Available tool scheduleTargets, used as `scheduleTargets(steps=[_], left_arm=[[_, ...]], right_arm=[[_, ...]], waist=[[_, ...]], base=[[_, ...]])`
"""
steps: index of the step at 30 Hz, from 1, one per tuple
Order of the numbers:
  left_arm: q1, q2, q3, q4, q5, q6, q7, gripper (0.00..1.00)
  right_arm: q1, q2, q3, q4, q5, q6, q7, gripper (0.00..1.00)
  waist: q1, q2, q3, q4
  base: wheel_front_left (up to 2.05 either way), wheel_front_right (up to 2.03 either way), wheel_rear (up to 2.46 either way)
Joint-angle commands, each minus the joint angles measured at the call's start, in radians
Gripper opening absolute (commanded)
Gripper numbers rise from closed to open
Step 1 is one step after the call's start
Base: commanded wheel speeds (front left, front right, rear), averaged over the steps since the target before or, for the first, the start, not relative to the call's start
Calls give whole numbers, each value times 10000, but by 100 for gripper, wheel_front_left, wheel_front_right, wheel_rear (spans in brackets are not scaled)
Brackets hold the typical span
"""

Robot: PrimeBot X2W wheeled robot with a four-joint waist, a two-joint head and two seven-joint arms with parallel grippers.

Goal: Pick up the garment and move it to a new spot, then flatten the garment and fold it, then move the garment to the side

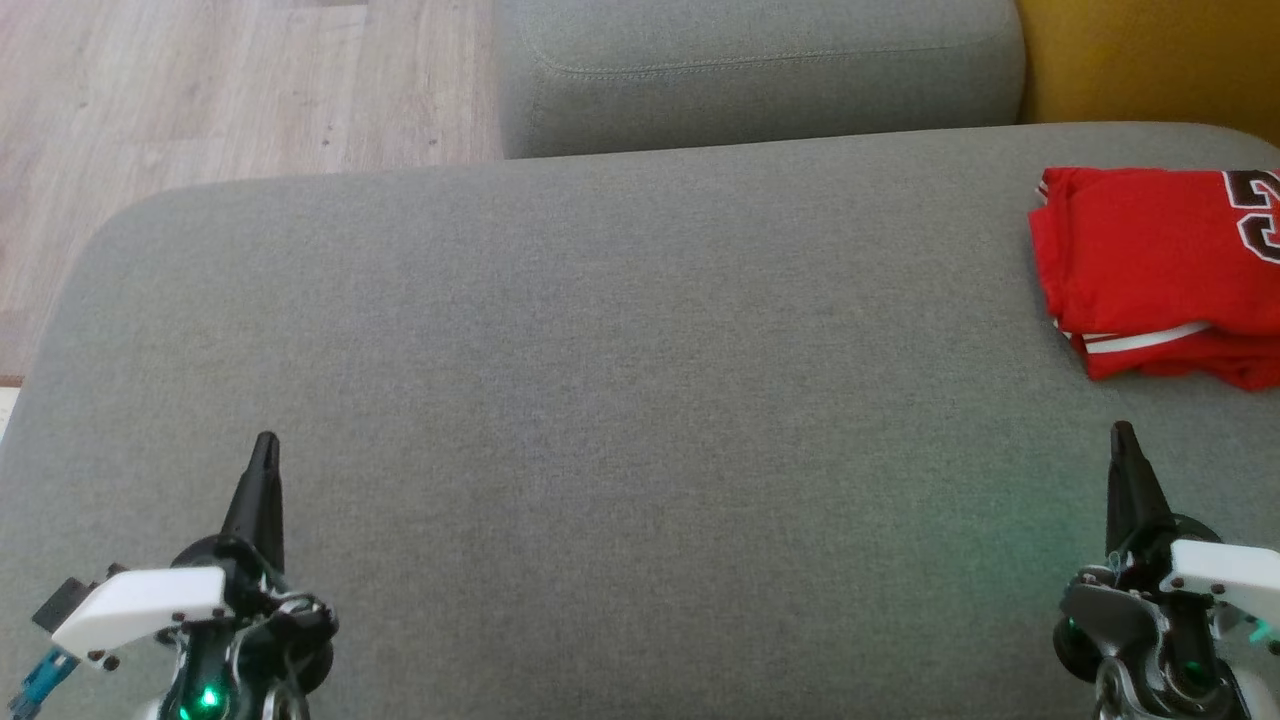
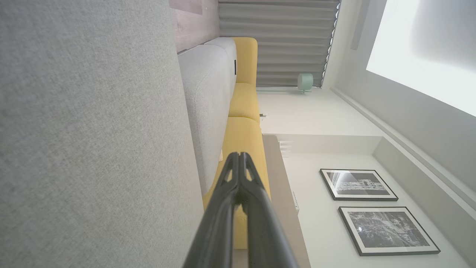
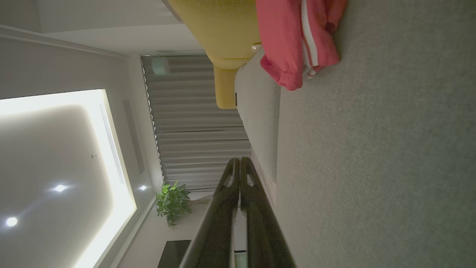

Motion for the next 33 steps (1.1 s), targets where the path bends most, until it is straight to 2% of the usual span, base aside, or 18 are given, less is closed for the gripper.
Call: scheduleTargets(steps=[1,33], left_arm=[[-534,95,401,-261,81,-71,63,0],[-541,32,491,-256,156,-71,135,0]], right_arm=[[-531,-116,161,-316,-29,71,78,0],[-537,-65,87,-312,-91,71,137,0]], waist=[[0,0,0,0],[0,0,0,0]], base=[[0,0,0],[0,0,0]])
